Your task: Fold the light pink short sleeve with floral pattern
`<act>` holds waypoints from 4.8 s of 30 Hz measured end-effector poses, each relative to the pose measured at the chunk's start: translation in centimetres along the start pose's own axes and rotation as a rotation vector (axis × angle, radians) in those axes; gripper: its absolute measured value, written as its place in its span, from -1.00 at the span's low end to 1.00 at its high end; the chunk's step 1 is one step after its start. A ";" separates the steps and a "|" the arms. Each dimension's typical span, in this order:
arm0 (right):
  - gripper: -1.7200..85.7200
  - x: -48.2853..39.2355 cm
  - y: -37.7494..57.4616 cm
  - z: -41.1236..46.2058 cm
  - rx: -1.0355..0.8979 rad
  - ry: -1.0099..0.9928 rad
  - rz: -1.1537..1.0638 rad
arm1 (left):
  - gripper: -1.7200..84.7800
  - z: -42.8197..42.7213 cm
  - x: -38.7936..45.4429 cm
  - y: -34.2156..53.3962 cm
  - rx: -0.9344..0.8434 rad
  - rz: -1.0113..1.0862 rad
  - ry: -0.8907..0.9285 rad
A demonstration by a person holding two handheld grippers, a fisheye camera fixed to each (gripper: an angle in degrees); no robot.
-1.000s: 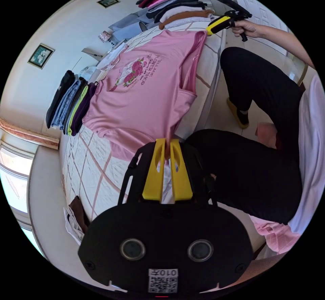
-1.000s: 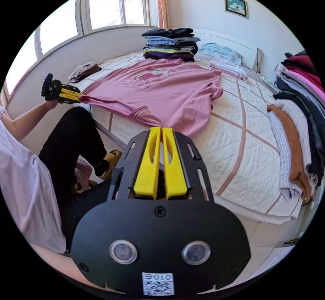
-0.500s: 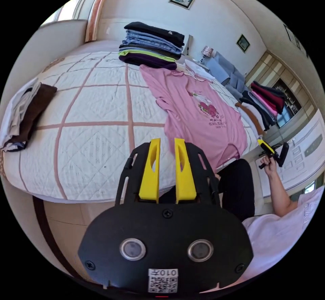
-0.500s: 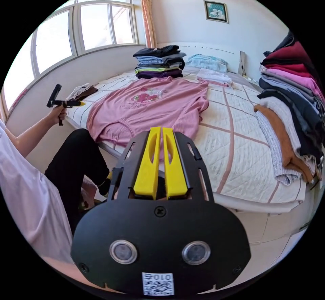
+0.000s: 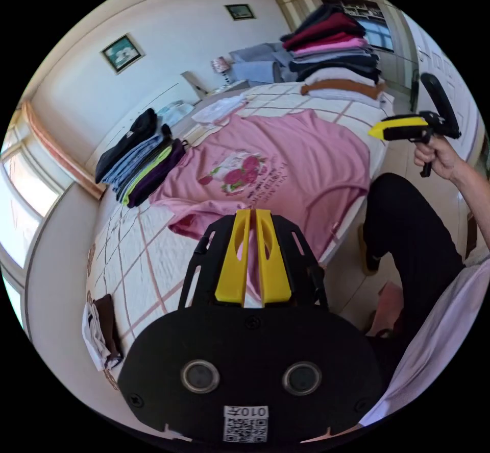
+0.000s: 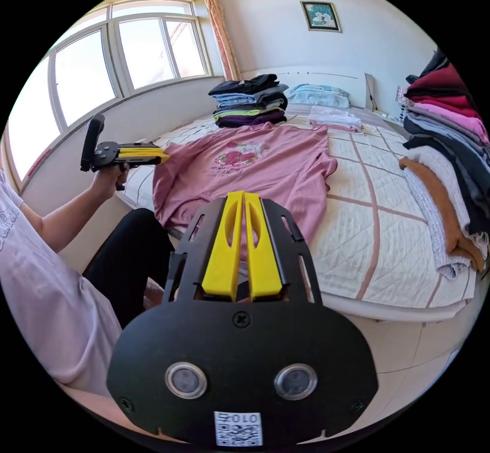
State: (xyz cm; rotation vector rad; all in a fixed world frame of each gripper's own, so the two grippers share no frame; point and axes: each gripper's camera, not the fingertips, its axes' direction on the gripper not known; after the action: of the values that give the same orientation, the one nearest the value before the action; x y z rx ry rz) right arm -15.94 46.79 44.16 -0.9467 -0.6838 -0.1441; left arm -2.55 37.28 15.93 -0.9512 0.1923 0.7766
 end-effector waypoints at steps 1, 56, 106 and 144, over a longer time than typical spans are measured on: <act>-0.90 -0.2 -0.3 0.4 -0.009 -0.014 -0.005 | -0.90 0.8 2.2 -0.4 -0.019 0.061 0.040; -0.80 -2.3 -15.6 6.0 0.059 0.082 0.055 | -0.96 -2.5 -15.8 25.6 0.075 -0.540 0.154; -0.88 -9.1 -8.0 10.7 -0.188 0.306 0.031 | -0.96 -7.8 -7.1 22.7 0.050 -0.603 0.127; -0.87 -18.6 -3.0 11.0 -0.368 0.321 -0.497 | -0.93 0.7 2.2 6.8 -0.145 0.291 0.184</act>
State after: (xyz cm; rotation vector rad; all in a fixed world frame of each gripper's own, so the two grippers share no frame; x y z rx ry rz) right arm -36.91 50.46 39.47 -1.0554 -0.5904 -0.8676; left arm -5.67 41.29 10.81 -1.1480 0.4470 0.9799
